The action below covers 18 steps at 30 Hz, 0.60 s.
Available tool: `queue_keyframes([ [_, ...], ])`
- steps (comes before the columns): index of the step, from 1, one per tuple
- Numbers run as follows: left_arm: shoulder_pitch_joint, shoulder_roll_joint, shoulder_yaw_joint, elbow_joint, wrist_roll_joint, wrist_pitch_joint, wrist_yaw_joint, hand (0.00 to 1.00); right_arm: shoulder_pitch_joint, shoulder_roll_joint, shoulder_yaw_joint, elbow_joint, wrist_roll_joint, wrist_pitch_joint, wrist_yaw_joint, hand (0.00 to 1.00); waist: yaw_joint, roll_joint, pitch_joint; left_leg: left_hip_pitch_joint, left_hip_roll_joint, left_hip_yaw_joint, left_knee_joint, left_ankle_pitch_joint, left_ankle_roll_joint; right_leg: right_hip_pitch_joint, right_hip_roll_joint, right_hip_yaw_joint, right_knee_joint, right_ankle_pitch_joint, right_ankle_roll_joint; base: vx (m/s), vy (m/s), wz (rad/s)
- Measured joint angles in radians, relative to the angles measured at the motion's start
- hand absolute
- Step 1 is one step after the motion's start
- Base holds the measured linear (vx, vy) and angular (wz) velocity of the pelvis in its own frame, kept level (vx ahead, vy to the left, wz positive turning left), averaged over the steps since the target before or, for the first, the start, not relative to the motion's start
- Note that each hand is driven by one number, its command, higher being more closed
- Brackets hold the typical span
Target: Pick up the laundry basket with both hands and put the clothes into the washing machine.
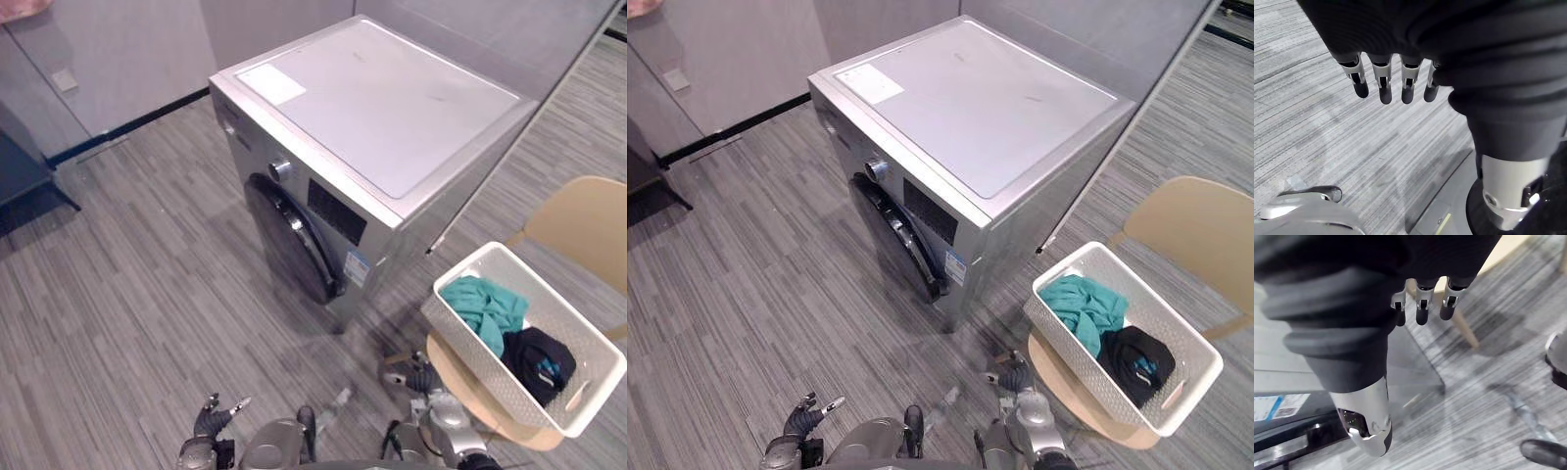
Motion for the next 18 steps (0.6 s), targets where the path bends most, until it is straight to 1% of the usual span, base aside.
queue_keyframes([
  [1,-0.016,-0.005,-0.002,0.002,0.000,-0.001,0.000,0.00,-0.024,-0.002,0.015,0.001,0.000,-0.005,-0.003,0.00,-0.003,0.002,0.009,-0.004,-0.011,-0.027,0.011,-0.001,-0.003,0.002,0.015,0.008,-0.046,0.025,-0.023,0.14,-0.073,0.73],
  [2,-0.032,-0.022,-0.003,0.000,0.000,-0.004,0.001,0.00,-0.035,-0.005,0.027,0.001,0.000,-0.006,-0.003,0.00,0.002,0.018,0.017,-0.005,-0.008,-0.055,0.006,0.007,-0.028,0.021,0.022,-0.010,-0.074,0.035,-0.027,0.12,-0.087,0.65],
  [3,-0.032,-0.027,-0.002,-0.002,0.000,-0.006,0.001,0.00,-0.040,-0.005,0.039,0.001,0.000,-0.006,-0.002,0.00,0.008,0.022,0.018,-0.008,-0.004,-0.064,-0.001,0.014,-0.039,0.030,0.029,-0.017,-0.092,0.041,-0.031,0.09,-0.114,0.48],
  [4,-0.031,-0.034,-0.001,0.001,0.001,-0.005,0.002,0.00,-0.063,0.001,0.078,0.000,-0.002,-0.007,0.001,0.00,0.010,0.030,0.017,-0.008,0.012,-0.082,-0.027,0.024,-0.056,0.055,0.048,-0.051,-0.136,0.057,-0.040,0.08,-0.150,0.36],
  [6,-0.035,-0.035,-0.001,0.001,0.001,-0.004,0.001,0.00,-0.073,0.030,0.124,-0.002,-0.004,-0.011,0.006,0.00,0.015,0.031,0.017,0.007,0.034,-0.122,-0.070,0.043,-0.086,0.104,0.080,-0.102,-0.212,0.082,-0.055,0.09,-0.164,0.48],
  [8,-0.044,-0.039,-0.006,-0.002,0.001,-0.004,0.000,0.00,-0.071,0.041,0.141,-0.002,-0.010,-0.012,0.019,0.00,0.030,0.030,0.017,0.025,0.041,-0.143,-0.104,0.062,-0.115,0.140,0.091,-0.137,-0.254,0.090,-0.061,0.09,-0.163,0.50],
  [10,-0.046,-0.047,-0.008,-0.003,0.001,-0.004,0.001,0.00,-0.079,0.058,0.172,-0.011,-0.014,-0.012,0.021,0.00,0.029,0.030,0.017,0.039,0.042,-0.183,-0.123,0.078,-0.139,0.183,0.097,-0.188,-0.287,0.093,-0.066,0.09,-0.125,0.60],
  [11,-0.046,-0.049,-0.016,-0.003,0.001,-0.004,0.001,0.00,-0.083,0.059,0.172,-0.018,-0.017,-0.012,0.020,0.00,0.029,0.030,0.016,0.040,0.041,-0.191,-0.125,0.083,-0.145,0.194,0.097,-0.204,-0.294,0.094,-0.067,0.08,-0.115,0.61],
  [14,-0.047,-0.052,-0.028,-0.003,0.001,-0.005,0.002,0.00,-0.138,0.059,0.169,-0.030,-0.018,-0.015,0.011,0.00,0.031,0.031,0.017,0.038,0.033,-0.224,-0.130,0.108,-0.140,0.223,0.097,-0.244,-0.319,0.099,-0.070,0.02,-0.062,0.47],
  [15,-0.047,-0.052,-0.030,-0.003,0.003,-0.009,0.002,0.00,-0.183,0.059,0.159,-0.036,-0.019,-0.016,-0.008,0.00,0.034,0.032,0.017,0.033,0.030,-0.232,-0.137,0.124,-0.135,0.227,0.098,-0.257,-0.332,0.108,-0.070,-0.01,-0.021,0.25],
  [16,-0.047,-0.052,-0.031,-0.003,0.005,-0.011,0.002,0.00,-0.201,0.059,0.149,-0.042,-0.019,-0.017,-0.010,0.00,0.035,0.033,0.018,0.028,0.029,-0.233,-0.138,0.130,-0.136,0.226,0.098,-0.260,-0.338,0.112,-0.069,-0.03,-0.021,0.22],
  [17,-0.052,-0.054,-0.031,-0.005,0.005,-0.013,0.003,0.00,-0.248,0.057,0.119,-0.042,-0.023,-0.022,-0.020,0.00,0.043,0.044,0.024,0.021,0.028,-0.233,-0.138,0.140,-0.123,0.223,0.100,-0.262,-0.346,0.125,-0.073,-0.06,0.003,0.11],
  [18,-0.056,-0.056,-0.035,-0.009,0.009,-0.017,0.003,0.00,-0.288,0.054,0.088,-0.041,-0.029,-0.024,-0.050,0.00,0.058,0.055,0.031,0.011,0.026,-0.234,-0.137,0.147,-0.123,0.222,0.101,-0.264,-0.357,0.133,-0.071,-0.07,0.009,0.10],
])
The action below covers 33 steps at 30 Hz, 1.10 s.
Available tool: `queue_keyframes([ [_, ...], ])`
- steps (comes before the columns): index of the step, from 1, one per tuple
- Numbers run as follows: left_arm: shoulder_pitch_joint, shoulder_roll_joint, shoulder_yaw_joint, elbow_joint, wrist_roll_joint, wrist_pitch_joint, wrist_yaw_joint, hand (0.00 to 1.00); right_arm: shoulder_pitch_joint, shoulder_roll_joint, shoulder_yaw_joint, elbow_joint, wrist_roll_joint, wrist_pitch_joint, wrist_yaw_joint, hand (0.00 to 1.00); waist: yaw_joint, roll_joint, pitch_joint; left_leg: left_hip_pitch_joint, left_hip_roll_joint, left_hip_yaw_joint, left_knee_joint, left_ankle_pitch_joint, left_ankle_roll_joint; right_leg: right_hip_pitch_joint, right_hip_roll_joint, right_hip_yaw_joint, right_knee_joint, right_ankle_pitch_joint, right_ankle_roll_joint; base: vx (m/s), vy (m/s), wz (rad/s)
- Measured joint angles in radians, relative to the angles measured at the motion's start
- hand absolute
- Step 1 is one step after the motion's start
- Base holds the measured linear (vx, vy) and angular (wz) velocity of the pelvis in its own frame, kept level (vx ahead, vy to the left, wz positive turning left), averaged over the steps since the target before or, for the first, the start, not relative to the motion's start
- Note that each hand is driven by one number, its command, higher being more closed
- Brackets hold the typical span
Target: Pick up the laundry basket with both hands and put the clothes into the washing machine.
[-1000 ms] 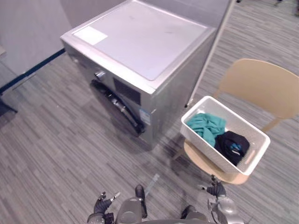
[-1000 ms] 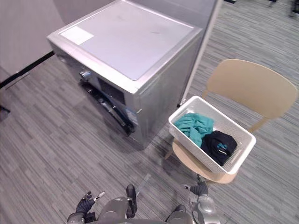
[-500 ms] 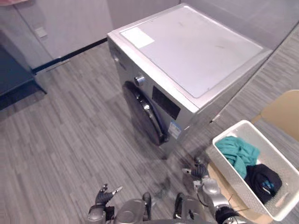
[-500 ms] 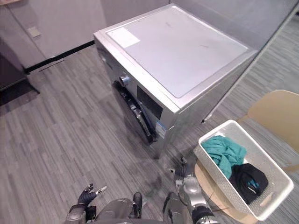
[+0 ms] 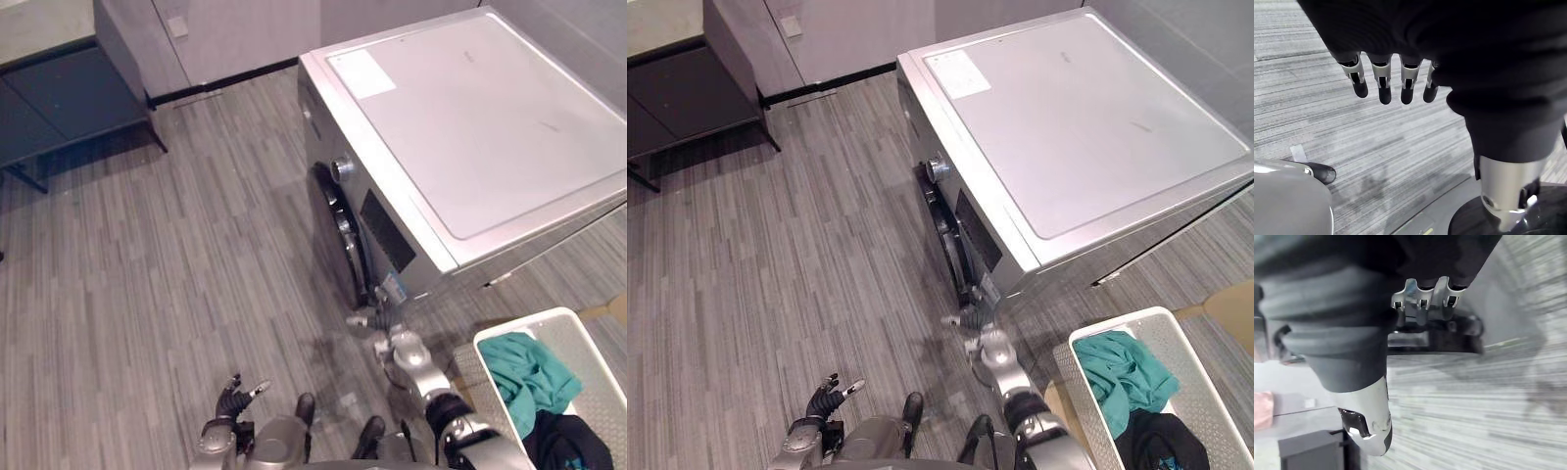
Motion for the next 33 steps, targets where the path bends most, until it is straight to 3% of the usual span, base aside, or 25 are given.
queue_keyframes([
  [6,-0.014,-0.006,-0.006,-0.014,-0.002,-0.006,0.025,0.00,-0.260,-0.087,-0.074,0.019,0.002,0.000,-0.094,0.00,0.043,0.078,0.065,-0.121,-0.013,-0.056,0.011,0.043,0.002,-0.101,-0.009,-0.044,0.028,0.009,-0.008,-0.16,0.029,0.30],
  [8,-0.012,-0.005,-0.006,-0.013,-0.009,-0.006,0.041,0.00,-0.323,-0.115,-0.078,0.024,0.011,0.003,-0.129,0.00,0.081,0.091,0.090,-0.134,-0.005,-0.061,-0.012,0.055,0.007,-0.137,-0.010,-0.045,0.059,0.002,-0.020,-0.20,0.007,0.11],
  [10,-0.011,0.002,-0.006,-0.013,-0.012,-0.006,0.043,0.00,-0.350,-0.119,-0.071,0.025,0.034,0.002,-0.147,0.00,0.089,0.083,0.099,-0.151,0.000,-0.065,-0.043,0.069,0.026,-0.182,-0.018,-0.048,0.100,-0.015,-0.027,-0.17,-0.002,0.10],
  [15,-0.018,0.003,-0.006,-0.032,-0.037,-0.013,0.044,0.00,-0.404,-0.076,-0.013,0.025,0.120,0.001,-0.148,0.00,0.117,0.074,0.121,-0.177,0.000,-0.070,-0.078,0.088,0.005,-0.249,-0.041,-0.050,0.181,-0.032,-0.040,-0.13,-0.019,0.02],
  [19,-0.053,0.007,-0.036,-0.085,-0.056,-0.031,0.061,0.00,-0.464,-0.011,0.006,0.025,0.227,0.007,-0.147,0.00,0.147,0.075,0.122,-0.208,-0.003,-0.165,-0.094,0.112,-0.023,-0.252,-0.054,-0.141,0.228,-0.083,-0.044,-0.07,-0.151,0.60],
  [24,-0.117,0.001,-0.117,-0.179,-0.058,-0.043,0.062,0.00,-0.683,0.058,0.063,-0.058,0.221,-0.004,-0.128,0.00,0.238,0.073,0.123,-0.253,-0.011,-0.279,-0.104,0.148,-0.047,-0.281,-0.086,-0.254,0.321,-0.172,-0.067,0.03,-0.222,0.78],
  [26,-0.125,-0.011,-0.125,-0.205,-0.058,-0.050,0.063,0.00,-0.734,0.092,0.099,-0.123,0.192,-0.014,-0.125,0.00,0.255,0.072,0.123,-0.256,-0.011,-0.289,-0.104,0.148,-0.047,-0.279,-0.089,-0.266,0.335,-0.186,-0.067,0.03,-0.196,0.41],
  [29,-0.132,-0.035,-0.125,-0.238,-0.058,-0.055,0.063,0.00,-0.756,0.166,0.198,-0.235,0.150,-0.044,-0.125,0.00,0.263,0.069,0.123,-0.261,-0.011,-0.278,-0.100,0.148,-0.047,-0.277,-0.090,-0.271,0.341,-0.195,-0.069,0.03,-0.118,0.16],
  [33,-0.167,-0.036,-0.126,-0.247,-0.058,-0.060,0.066,0.00,-0.684,0.175,0.296,-0.300,0.124,-0.042,-0.119,0.00,0.248,0.030,0.127,-0.262,-0.004,-0.237,-0.086,0.147,-0.048,-0.280,-0.075,-0.237,0.312,-0.189,-0.074,-0.03,-0.036,-0.27],
])
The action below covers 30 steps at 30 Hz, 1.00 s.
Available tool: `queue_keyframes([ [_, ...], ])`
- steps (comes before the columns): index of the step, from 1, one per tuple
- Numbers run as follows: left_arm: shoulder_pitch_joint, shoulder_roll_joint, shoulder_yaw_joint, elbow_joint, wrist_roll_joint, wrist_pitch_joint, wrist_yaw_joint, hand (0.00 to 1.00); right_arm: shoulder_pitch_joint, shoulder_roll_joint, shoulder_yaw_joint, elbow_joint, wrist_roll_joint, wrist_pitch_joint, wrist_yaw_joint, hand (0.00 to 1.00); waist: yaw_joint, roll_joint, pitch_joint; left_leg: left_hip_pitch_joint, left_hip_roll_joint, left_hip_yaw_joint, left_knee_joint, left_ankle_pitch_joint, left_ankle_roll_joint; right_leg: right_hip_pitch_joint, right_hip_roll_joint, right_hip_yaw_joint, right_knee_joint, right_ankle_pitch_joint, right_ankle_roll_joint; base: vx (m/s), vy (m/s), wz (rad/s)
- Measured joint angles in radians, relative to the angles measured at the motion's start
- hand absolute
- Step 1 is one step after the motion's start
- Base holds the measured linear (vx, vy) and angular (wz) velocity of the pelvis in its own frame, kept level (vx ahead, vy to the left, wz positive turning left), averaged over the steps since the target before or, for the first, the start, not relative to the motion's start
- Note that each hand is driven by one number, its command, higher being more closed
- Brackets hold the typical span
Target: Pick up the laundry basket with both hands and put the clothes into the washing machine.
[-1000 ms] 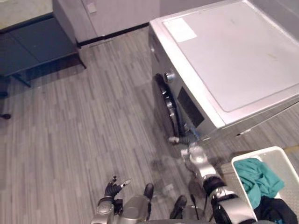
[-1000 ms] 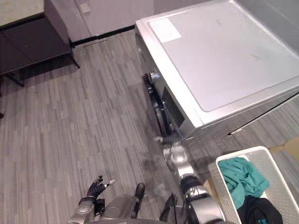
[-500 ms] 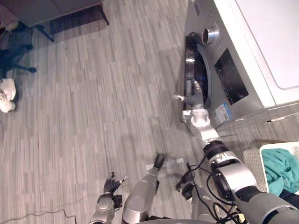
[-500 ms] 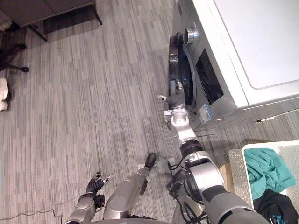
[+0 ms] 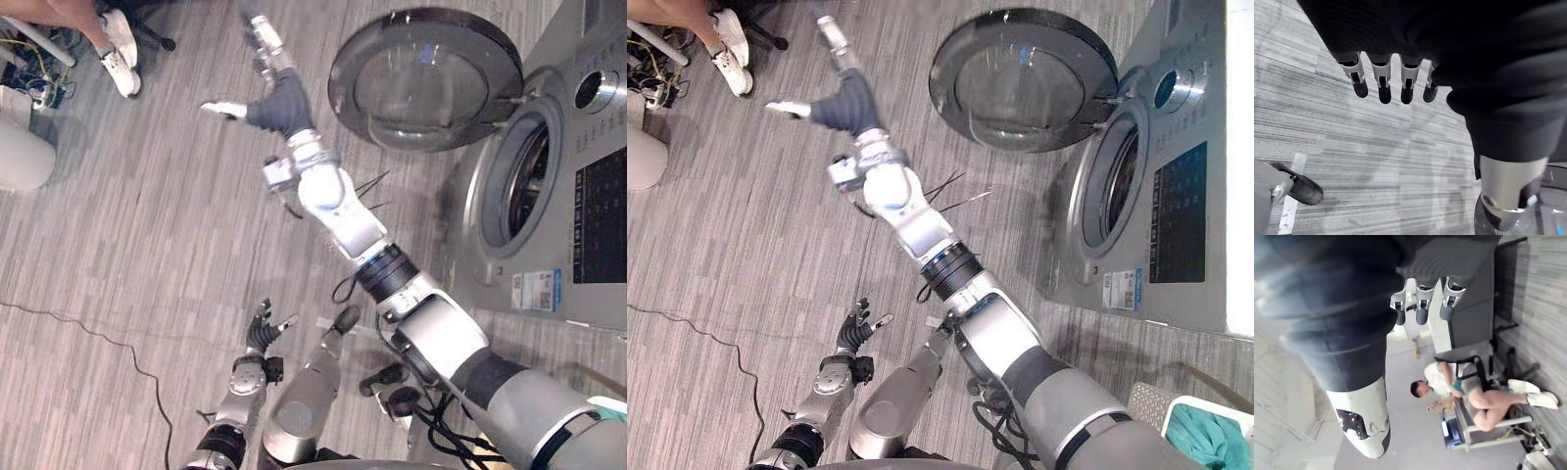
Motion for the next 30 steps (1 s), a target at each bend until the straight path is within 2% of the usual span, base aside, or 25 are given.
queue_keyframes([
  [2,-0.045,0.008,-0.026,0.000,0.000,0.000,0.016,0.00,0.079,-0.015,0.063,-0.042,-0.008,0.000,0.016,0.00,-0.012,-0.037,0.004,-0.004,0.032,0.052,0.004,-0.004,-0.004,-0.021,0.040,0.060,-0.042,0.037,-0.008,-0.14,-0.010,-0.80],
  [3,-0.055,0.011,-0.033,0.000,0.000,0.000,0.017,0.00,0.107,-0.025,0.083,-0.055,-0.014,0.000,0.017,0.00,-0.018,-0.043,0.005,-0.006,0.039,0.066,0.006,-0.005,-0.004,-0.028,0.052,0.080,-0.052,0.049,-0.013,-0.17,0.010,-0.93],
  [5,-0.107,0.026,-0.060,0.000,0.003,0.000,0.024,0.00,0.238,-0.075,0.164,-0.093,-0.039,0.001,0.046,0.00,-0.064,-0.059,0.009,-0.010,0.068,0.128,0.018,-0.016,0.001,-0.052,0.089,0.149,-0.087,0.091,-0.019,-0.21,0.021,-0.95],
  [6,-0.119,0.030,-0.064,0.001,0.003,0.001,0.029,0.00,0.281,-0.091,0.182,-0.108,-0.045,0.001,0.057,0.00,-0.073,-0.063,0.010,-0.011,0.074,0.144,0.019,-0.016,0.001,-0.059,0.097,0.167,-0.096,0.102,-0.024,-0.23,0.023,-0.96],
  [8,-0.165,0.042,-0.074,0.001,0.005,0.002,0.042,0.00,0.453,-0.156,0.223,-0.132,-0.068,0.003,0.103,0.00,-0.123,-0.067,0.011,-0.015,0.098,0.208,0.016,-0.016,0.002,-0.080,0.125,0.222,-0.134,0.137,-0.016,-0.23,0.017,-0.92],
  [9,-0.174,0.044,-0.076,0.001,0.009,0.002,0.043,0.00,0.485,-0.167,0.225,-0.132,-0.074,0.003,0.110,0.00,-0.132,-0.067,0.011,-0.014,0.104,0.219,0.014,-0.016,0.002,-0.083,0.130,0.231,-0.142,0.144,-0.013,-0.18,0.002,-0.80],
  [11,-0.199,0.059,-0.079,0.000,0.021,0.004,0.052,0.00,0.593,-0.200,0.225,-0.146,-0.091,0.004,0.142,0.00,-0.168,-0.067,0.012,-0.013,0.117,0.256,0.010,-0.016,0.002,-0.094,0.146,0.260,-0.165,0.172,-0.020,-0.13,-0.017,-0.63],
  [13,-0.220,0.068,-0.098,-0.001,0.037,0.011,0.063,0.00,0.690,-0.234,0.218,-0.181,-0.125,0.003,0.172,0.00,-0.186,-0.068,0.011,0.004,0.128,0.301,-0.013,-0.014,0.003,-0.108,0.157,0.301,-0.172,0.188,-0.022,-0.06,-0.026,-0.60],
  [15,-0.228,0.085,-0.110,-0.011,0.066,0.015,0.063,0.00,0.761,-0.261,0.171,-0.182,-0.175,0.003,0.197,0.00,-0.228,-0.068,0.011,0.014,0.131,0.330,-0.021,-0.012,0.007,-0.119,0.160,0.328,-0.171,0.197,-0.033,-0.02,-0.025,-0.45],
  [17,-0.259,0.094,-0.110,-0.016,0.102,0.017,0.063,0.00,0.805,-0.281,0.082,-0.183,-0.204,0.002,0.205,0.00,-0.245,-0.068,0.011,0.013,0.134,0.360,-0.022,-0.012,0.008,-0.138,0.165,0.359,-0.171,0.208,-0.034,-0.01,-0.005,-0.48],
  [19,-0.308,0.135,-0.104,-0.016,0.144,0.018,0.064,0.00,0.828,-0.308,-0.033,-0.183,-0.207,0.002,0.204,0.00,-0.269,-0.073,0.014,0.014,0.138,0.399,-0.027,-0.010,0.010,-0.154,0.174,0.392,-0.177,0.229,-0.043,0.00,0.009,-0.50],
  [21,-0.413,0.220,-0.086,0.041,0.186,0.025,0.088,0.00,0.843,-0.332,-0.171,-0.198,-0.200,0.001,0.183,0.00,-0.293,-0.082,0.020,0.017,0.146,0.434,-0.038,-0.008,0.013,-0.161,0.190,0.424,-0.203,0.259,-0.041,0.00,0.003,-0.49],
  [23,-0.502,0.286,-0.042,0.116,0.211,0.037,0.114,0.00,0.840,-0.358,-0.254,-0.211,-0.192,-0.003,0.158,0.00,-0.318,-0.096,0.027,0.016,0.148,0.456,-0.040,-0.008,0.013,-0.167,0.197,0.446,-0.217,0.275,-0.040,-0.02,0.005,-0.39],
  [24,-0.534,0.315,-0.028,0.148,0.222,0.040,0.125,0.00,0.838,-0.367,-0.274,-0.216,-0.190,-0.004,0.153,0.00,-0.326,-0.102,0.030,0.015,0.148,0.461,-0.040,-0.008,0.013,-0.170,0.201,0.455,-0.224,0.282,-0.039,-0.04,0.008,-0.43],
  [26,-0.648,0.421,-0.005,0.263,0.281,0.071,0.151,0.00,0.841,-0.393,-0.324,-0.245,-0.175,-0.031,0.140,0.00,-0.348,-0.125,0.044,-0.001,0.151,0.484,-0.040,-0.009,0.015,-0.177,0.218,0.482,-0.272,0.315,-0.036,-0.04,0.006,-0.39],
  [28,-0.698,0.483,0.025,0.305,0.299,0.089,0.153,0.00,0.841,-0.386,-0.332,-0.252,-0.152,-0.053,0.140,0.00,-0.364,-0.145,0.053,-0.018,0.163,0.493,-0.040,-0.009,0.016,-0.180,0.230,0.492,-0.313,0.343,-0.036,-0.03,-0.012,-0.25],
  [30,-0.741,0.517,0.040,0.339,0.327,0.105,0.152,0.00,0.842,-0.378,-0.334,-0.260,-0.124,-0.075,0.141,0.00,-0.365,-0.157,0.062,-0.040,0.163,0.502,-0.040,-0.009,0.016,-0.188,0.241,0.503,-0.356,0.373,-0.036,0.01,0.012,-0.18],
])
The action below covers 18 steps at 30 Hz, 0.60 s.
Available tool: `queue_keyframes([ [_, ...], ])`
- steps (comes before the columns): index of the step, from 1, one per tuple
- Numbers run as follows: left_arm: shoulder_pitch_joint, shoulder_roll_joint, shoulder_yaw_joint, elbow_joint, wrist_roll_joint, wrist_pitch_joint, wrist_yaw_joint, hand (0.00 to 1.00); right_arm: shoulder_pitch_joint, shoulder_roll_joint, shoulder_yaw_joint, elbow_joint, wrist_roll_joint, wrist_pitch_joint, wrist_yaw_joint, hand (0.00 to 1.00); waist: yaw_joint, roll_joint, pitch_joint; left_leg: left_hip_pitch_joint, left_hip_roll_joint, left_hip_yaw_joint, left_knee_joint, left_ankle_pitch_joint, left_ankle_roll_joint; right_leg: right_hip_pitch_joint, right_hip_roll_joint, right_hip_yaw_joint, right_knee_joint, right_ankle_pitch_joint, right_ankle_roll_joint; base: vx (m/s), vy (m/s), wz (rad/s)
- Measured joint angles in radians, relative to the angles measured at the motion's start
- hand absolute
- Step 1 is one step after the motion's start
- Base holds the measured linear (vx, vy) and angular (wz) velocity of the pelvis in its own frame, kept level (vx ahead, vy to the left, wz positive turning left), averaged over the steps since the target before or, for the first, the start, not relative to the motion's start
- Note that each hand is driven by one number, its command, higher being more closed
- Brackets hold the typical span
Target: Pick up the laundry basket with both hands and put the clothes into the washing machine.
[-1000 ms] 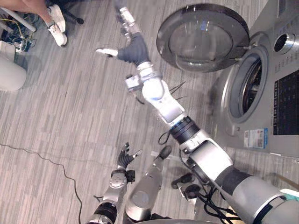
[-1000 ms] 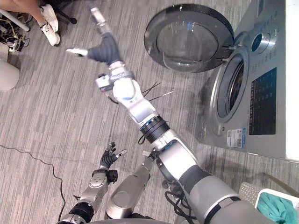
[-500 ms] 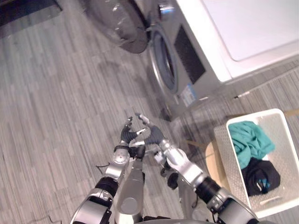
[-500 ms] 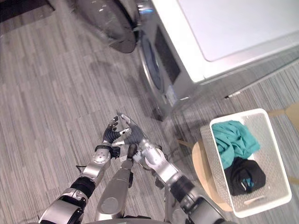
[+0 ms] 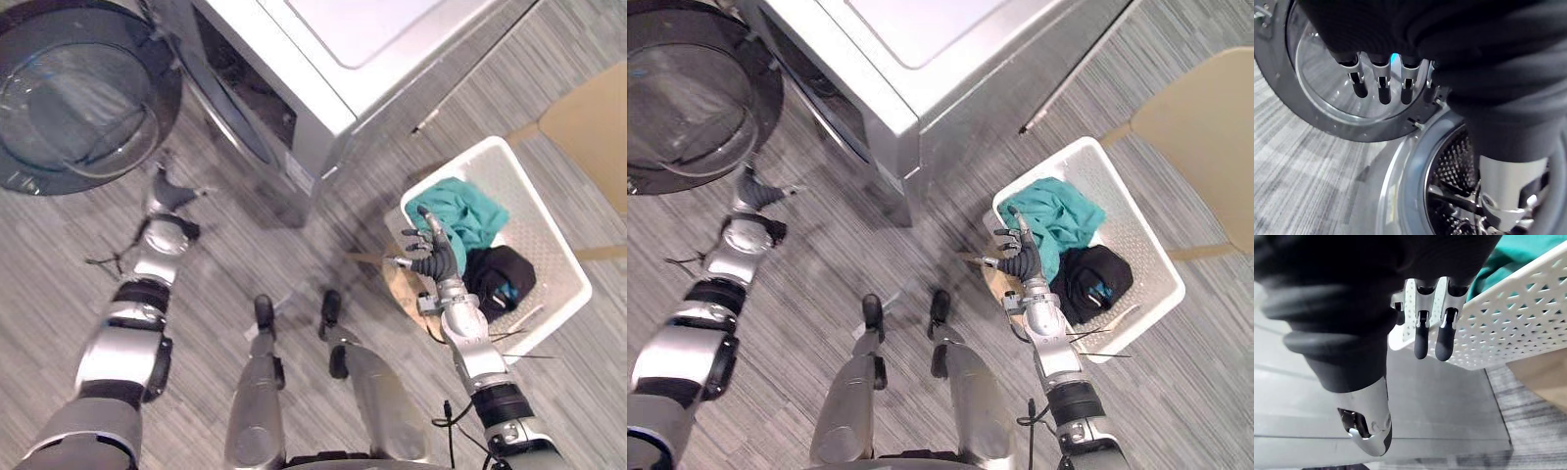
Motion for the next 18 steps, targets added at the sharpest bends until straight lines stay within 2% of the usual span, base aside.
queue_keyframes([
  [4,-0.020,0.054,0.073,0.035,0.048,0.028,-0.001,0.00,-0.009,0.033,-0.015,-0.070,0.041,-0.006,-0.003,0.00,-0.003,-0.026,0.027,-0.023,-0.001,0.009,0.000,0.001,0.002,0.001,0.010,0.022,-0.071,0.047,-0.001,0.04,0.036,-0.14],
  [6,-0.019,0.062,0.134,0.037,0.067,0.046,-0.001,0.00,-0.002,0.034,-0.026,-0.112,0.050,-0.021,-0.005,0.00,0.002,-0.030,0.042,-0.035,-0.001,0.009,0.000,0.001,0.002,0.001,0.013,0.026,-0.099,0.065,0.004,0.05,0.034,-0.03],
  [11,-0.002,0.056,0.226,0.016,0.112,0.038,-0.002,0.00,0.020,0.051,-0.040,-0.171,0.050,-0.033,-0.009,0.00,0.010,-0.030,0.053,-0.047,0.000,0.001,0.022,-0.009,0.014,0.012,0.017,0.028,-0.117,0.074,0.002,0.05,0.035,0.02],
  [16,0.090,0.048,0.379,0.030,0.115,0.071,-0.002,0.00,0.091,0.060,-0.055,-0.252,0.091,-0.042,-0.009,0.00,0.014,-0.029,0.064,-0.062,0.007,-0.022,0.074,-0.039,0.012,0.033,0.026,0.029,-0.135,0.075,0.004,0.05,0.030,0.01],
  [18,0.122,0.037,0.416,0.043,0.113,0.088,-0.004,0.00,0.118,0.059,-0.073,-0.251,0.108,-0.042,-0.007,0.00,0.037,-0.029,0.064,-0.067,0.015,-0.030,0.077,-0.039,0.011,0.033,0.029,0.023,-0.139,0.075,0.004,0.04,0.016,0.08],
])
